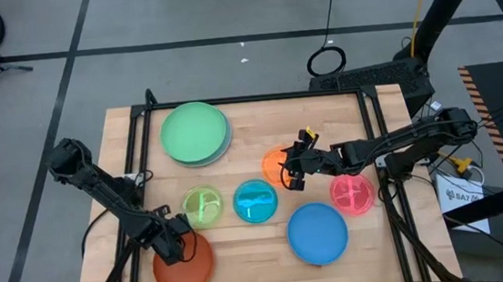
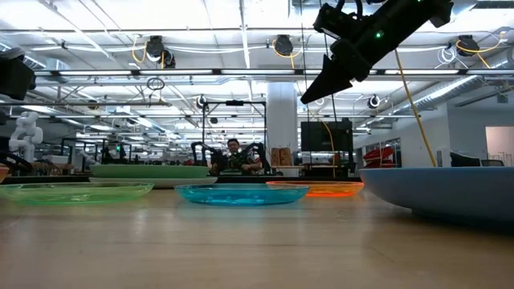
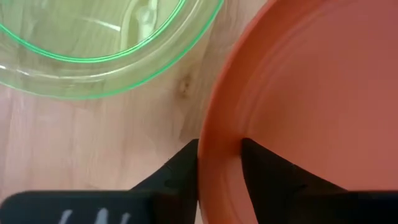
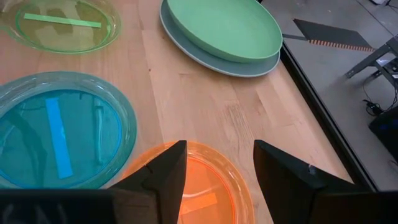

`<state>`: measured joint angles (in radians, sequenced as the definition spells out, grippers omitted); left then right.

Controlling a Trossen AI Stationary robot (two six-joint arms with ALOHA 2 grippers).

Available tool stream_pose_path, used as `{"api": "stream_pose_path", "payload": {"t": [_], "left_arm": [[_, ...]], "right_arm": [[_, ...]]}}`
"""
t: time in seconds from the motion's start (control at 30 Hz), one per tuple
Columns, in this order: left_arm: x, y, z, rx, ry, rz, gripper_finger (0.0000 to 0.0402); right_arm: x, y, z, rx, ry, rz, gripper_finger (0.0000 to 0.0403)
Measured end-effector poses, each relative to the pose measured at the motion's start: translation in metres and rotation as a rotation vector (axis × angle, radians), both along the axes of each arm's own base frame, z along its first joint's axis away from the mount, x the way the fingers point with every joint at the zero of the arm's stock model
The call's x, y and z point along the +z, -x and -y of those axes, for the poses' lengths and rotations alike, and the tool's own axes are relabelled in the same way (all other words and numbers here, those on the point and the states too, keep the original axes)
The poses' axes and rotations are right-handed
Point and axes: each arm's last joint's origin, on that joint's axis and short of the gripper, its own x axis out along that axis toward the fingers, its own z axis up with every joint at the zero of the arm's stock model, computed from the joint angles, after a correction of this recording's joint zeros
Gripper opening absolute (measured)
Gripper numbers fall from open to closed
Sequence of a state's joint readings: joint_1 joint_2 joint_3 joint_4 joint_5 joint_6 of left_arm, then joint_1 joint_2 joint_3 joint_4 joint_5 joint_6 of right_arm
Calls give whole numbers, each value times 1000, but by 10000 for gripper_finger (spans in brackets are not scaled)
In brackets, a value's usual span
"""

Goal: Stack plastic plates
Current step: Stack the orange plate on top of the green plate

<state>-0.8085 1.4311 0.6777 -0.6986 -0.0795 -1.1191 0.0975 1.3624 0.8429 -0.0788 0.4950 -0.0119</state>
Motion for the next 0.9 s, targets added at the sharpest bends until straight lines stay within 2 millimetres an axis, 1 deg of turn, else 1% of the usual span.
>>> {"api": "stream_pose_path", "payload": {"t": [0.27, 0.43, 0.63, 0.9], "left_arm": [[1, 2, 0, -7, -3, -4, 52], [3, 4, -1, 0, -4, -17, 24], [13, 7, -4, 11, 34, 6, 14], [34, 13, -11, 16, 107, 71, 12]], "right_arm": [[0, 0, 0, -4, -6, 3, 178], [0, 0, 0, -4, -6, 3, 178], [0, 0, 0, -5, -6, 3, 178], [0, 0, 0, -11, -14, 8, 178]]}}
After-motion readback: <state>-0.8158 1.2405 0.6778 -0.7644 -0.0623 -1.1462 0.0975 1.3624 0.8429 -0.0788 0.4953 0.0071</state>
